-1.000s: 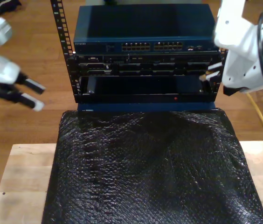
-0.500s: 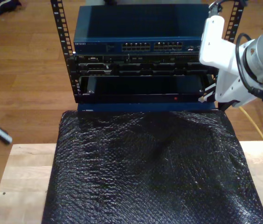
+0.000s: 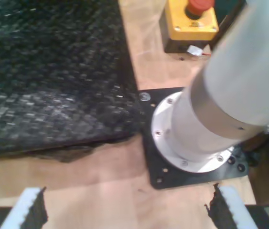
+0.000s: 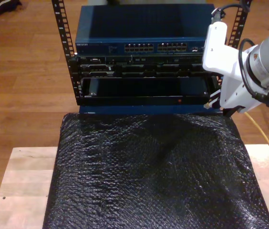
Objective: Grab the cable and plug it in
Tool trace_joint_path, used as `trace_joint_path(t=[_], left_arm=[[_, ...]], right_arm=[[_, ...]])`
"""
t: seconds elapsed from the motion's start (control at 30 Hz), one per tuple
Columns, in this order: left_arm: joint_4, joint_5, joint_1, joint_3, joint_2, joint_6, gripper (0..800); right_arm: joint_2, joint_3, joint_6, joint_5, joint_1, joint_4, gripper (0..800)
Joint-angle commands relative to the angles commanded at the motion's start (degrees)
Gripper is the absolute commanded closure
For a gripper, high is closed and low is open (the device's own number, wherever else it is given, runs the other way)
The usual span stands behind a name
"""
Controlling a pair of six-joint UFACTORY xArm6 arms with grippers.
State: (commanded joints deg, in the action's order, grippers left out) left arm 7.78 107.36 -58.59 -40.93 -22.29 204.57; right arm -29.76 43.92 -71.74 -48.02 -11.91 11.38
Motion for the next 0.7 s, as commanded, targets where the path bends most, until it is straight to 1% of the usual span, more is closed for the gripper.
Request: trace_joint_path(t=[0.07, 0.17, 0.27, 0.37, 0.47, 0.57, 0.63, 0.7], left_arm=[[-2.9, -0.26, -1.93, 2.29, 0.0, -2.9, 2], [-5.89, -1.41, -3.08, 5.27, 0.0, -5.98, 2], [-7.3, -4.66, -4.92, 8.0, 0.09, -8.7, 2], [-8.62, -8.09, -8.0, 11.69, 0.09, -12.57, 1], [-10.29, -11.78, -10.02, 15.38, 0.0, -14.68, 1], [-10.81, -13.71, -12.57, 17.76, 0.0, -16.35, 1], [-10.9, -15.82, -13.89, 19.16, -0.09, -16.44, 1], [-10.9, -17.14, -14.51, 19.34, -0.09, -17.05, 1]], right_arm=[[0.0, -0.35, 0.0, -0.09, 0.0, 0.0, 800], [0.0, -0.88, 0.35, -0.26, 0.0, 0.09, 800], [0.35, -1.49, 0.7, -0.18, -0.09, 0.26, 800], [1.23, -1.49, 0.7, -0.18, 0.0, 0.26, 800], [1.32, -1.58, 0.79, -0.44, 0.0, 0.26, 800], [1.32, -2.29, 1.23, -0.44, 0.0, 0.26, 800], [1.32, -3.08, 1.49, -0.44, 0.0, 0.26, 800], [1.32, -3.25, 1.49, -0.35, 0.0, 0.18, 800]])
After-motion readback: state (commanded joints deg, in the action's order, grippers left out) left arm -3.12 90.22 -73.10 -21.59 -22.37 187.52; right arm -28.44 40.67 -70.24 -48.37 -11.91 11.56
